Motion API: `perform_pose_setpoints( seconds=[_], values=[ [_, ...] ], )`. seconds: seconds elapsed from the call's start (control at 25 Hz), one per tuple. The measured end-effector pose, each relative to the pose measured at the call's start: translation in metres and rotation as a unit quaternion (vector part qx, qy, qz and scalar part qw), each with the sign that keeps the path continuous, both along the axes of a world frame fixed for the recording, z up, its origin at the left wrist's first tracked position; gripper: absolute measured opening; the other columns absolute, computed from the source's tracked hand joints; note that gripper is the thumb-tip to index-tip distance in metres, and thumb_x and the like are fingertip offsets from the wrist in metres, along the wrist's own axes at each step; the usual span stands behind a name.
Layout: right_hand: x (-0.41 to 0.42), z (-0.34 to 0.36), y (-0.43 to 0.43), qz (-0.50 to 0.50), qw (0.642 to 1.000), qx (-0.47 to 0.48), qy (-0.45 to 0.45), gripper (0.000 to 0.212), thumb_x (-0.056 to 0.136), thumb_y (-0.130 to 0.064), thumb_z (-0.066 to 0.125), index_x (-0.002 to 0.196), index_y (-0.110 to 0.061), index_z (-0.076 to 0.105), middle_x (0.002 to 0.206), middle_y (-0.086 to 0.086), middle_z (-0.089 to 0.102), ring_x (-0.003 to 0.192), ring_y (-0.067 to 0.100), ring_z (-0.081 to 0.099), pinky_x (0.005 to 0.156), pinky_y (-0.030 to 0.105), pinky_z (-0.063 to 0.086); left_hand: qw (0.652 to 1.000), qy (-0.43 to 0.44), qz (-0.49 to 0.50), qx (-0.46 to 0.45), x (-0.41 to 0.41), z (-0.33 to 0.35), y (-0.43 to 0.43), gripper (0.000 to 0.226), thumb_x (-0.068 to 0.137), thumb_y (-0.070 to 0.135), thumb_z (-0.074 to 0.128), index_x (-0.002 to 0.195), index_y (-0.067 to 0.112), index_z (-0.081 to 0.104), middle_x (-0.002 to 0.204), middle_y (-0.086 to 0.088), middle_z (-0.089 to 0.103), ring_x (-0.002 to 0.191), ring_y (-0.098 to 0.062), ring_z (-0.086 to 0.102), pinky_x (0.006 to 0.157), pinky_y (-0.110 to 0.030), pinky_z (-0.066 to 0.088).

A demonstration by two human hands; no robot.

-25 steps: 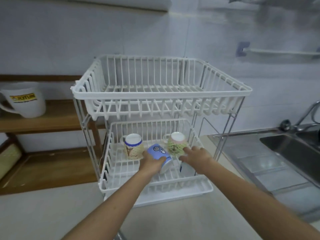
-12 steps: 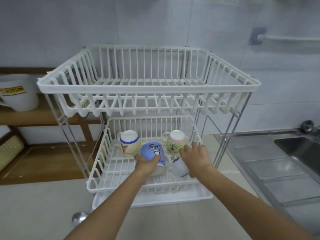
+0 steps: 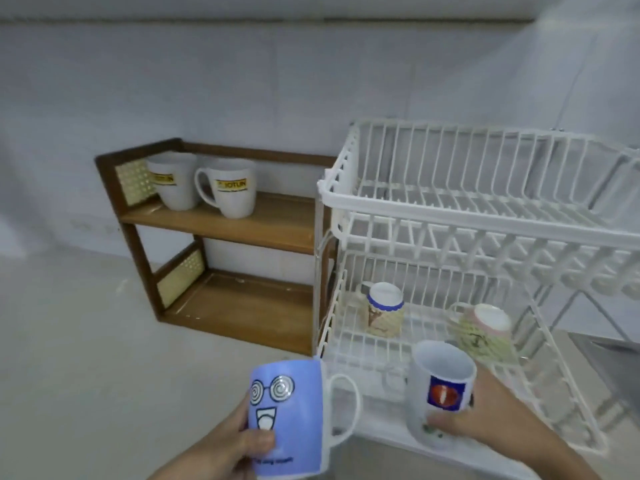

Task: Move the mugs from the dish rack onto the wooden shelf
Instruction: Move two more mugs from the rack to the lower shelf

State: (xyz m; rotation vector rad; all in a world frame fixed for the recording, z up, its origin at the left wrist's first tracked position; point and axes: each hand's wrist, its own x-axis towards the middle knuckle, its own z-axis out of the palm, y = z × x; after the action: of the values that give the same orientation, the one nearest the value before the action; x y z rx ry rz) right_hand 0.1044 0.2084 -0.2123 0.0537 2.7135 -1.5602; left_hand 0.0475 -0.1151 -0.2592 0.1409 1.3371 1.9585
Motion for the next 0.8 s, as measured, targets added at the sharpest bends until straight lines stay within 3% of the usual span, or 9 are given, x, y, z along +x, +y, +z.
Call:
perform_pose_setpoints(
  seconds=[0.04, 0.08, 0.12, 0.2, 0.24, 0.36, 0.52, 0.68, 0.8],
  values=[
    [-0.011, -0.002, -0.022, 0.036, 0.999, -0.004, -0.004, 0.069, 0.048, -0.046, 0.084, 0.104, -0.066, 0.048, 0.100, -0.051, 0.056, 0.092, -0.025, 0.056, 0.065, -0.004, 0.043, 0.995, -0.038, 0.095, -0.015, -0.013, -0.005, -0.015, 0.038, 0.084, 0.000, 0.039, 0.118, -0.005, 0.054, 0.067, -0.020, 0.075, 0.056, -0.020, 0.073, 0.045, -0.023, 0.057],
    [-0.024, -0.005, -0.045, 0.070, 0.998, 0.001, -0.010, 0.070, 0.049, -0.049, 0.084, 0.105, -0.065, 0.047, 0.103, -0.055, 0.051, 0.095, -0.028, 0.052, 0.068, -0.006, 0.041, 0.995, 0.009, 0.074, -0.070, -0.017, -0.006, -0.037, 0.136, -0.002, 0.033, 0.069, 0.126, -0.007, 0.050, 0.072, -0.026, 0.073, 0.059, -0.021, 0.073, 0.055, -0.025, 0.060],
    [-0.037, -0.008, -0.068, 0.097, 0.995, 0.010, -0.010, 0.070, 0.050, -0.051, 0.084, 0.107, -0.065, 0.046, 0.106, -0.054, 0.050, 0.098, -0.028, 0.051, 0.070, -0.006, 0.041, 0.988, -0.064, 0.138, -0.022, -0.030, -0.012, -0.054, 0.063, 0.070, -0.004, 0.071, 0.129, -0.005, 0.050, 0.086, -0.030, 0.072, 0.069, -0.027, 0.074, 0.069, -0.034, 0.062],
    [-0.066, -0.017, -0.114, 0.132, 0.991, 0.023, 0.003, 0.073, 0.054, -0.047, 0.086, 0.114, -0.063, 0.047, 0.111, -0.041, 0.058, 0.101, -0.018, 0.057, 0.073, 0.000, 0.046, 0.977, -0.041, 0.198, -0.071, -0.048, -0.008, -0.081, 0.043, 0.083, 0.025, 0.059, 0.121, 0.008, 0.058, 0.108, -0.025, 0.071, 0.088, -0.034, 0.072, 0.074, -0.042, 0.062],
    [-0.080, -0.021, -0.135, 0.130, 0.991, 0.023, 0.012, 0.073, 0.055, -0.043, 0.087, 0.114, -0.058, 0.049, 0.110, -0.034, 0.062, 0.099, -0.012, 0.061, 0.073, 0.005, 0.049, 0.980, 0.018, 0.189, -0.059, -0.061, -0.008, -0.096, 0.045, 0.080, 0.029, 0.064, 0.122, 0.012, 0.058, 0.111, -0.023, 0.071, 0.093, -0.032, 0.070, 0.076, -0.040, 0.060],
    [-0.125, -0.031, -0.192, 0.084, 0.995, 0.041, 0.033, 0.073, 0.047, -0.042, 0.087, 0.106, -0.054, 0.047, 0.102, -0.033, 0.061, 0.091, -0.010, 0.062, 0.066, 0.006, 0.050, 0.937, 0.148, 0.252, -0.191, -0.104, -0.006, -0.131, 0.069, 0.068, 0.029, 0.080, 0.127, 0.016, 0.046, 0.105, -0.020, 0.066, 0.086, -0.023, 0.063, 0.074, -0.033, 0.053],
    [-0.191, -0.041, -0.237, 0.009, 0.997, 0.068, 0.038, 0.074, 0.050, -0.032, 0.089, 0.105, -0.045, 0.041, 0.100, -0.019, 0.059, 0.091, 0.005, 0.061, 0.073, 0.018, 0.054, 0.902, 0.195, 0.252, -0.292, -0.168, -0.022, -0.152, 0.078, 0.062, 0.025, 0.090, 0.121, 0.027, 0.039, 0.106, -0.001, 0.063, 0.086, -0.012, 0.065, 0.062, -0.018, 0.055],
    [-0.254, -0.048, -0.256, -0.048, 0.986, 0.159, -0.021, 0.078, 0.058, -0.026, 0.090, 0.120, -0.032, 0.042, 0.118, -0.002, 0.058, 0.103, 0.018, 0.057, 0.080, 0.033, 0.053, 0.857, 0.236, 0.248, -0.385, -0.218, -0.033, -0.151, 0.085, 0.051, 0.043, 0.088, 0.119, 0.028, 0.040, 0.110, 0.002, 0.059, 0.099, -0.020, 0.060, 0.083, -0.035, 0.057],
    [-0.285, -0.056, -0.261, -0.119, 0.975, 0.180, -0.058, 0.079, 0.062, -0.026, 0.089, 0.124, -0.024, 0.040, 0.123, 0.008, 0.058, 0.109, 0.028, 0.058, 0.080, 0.036, 0.052, 0.840, 0.269, 0.238, -0.407, -0.245, -0.046, -0.143, 0.091, 0.053, 0.044, 0.087, 0.126, 0.024, 0.038, 0.108, 0.007, 0.052, 0.102, -0.019, 0.054, 0.084, -0.033, 0.054]
  ],
)
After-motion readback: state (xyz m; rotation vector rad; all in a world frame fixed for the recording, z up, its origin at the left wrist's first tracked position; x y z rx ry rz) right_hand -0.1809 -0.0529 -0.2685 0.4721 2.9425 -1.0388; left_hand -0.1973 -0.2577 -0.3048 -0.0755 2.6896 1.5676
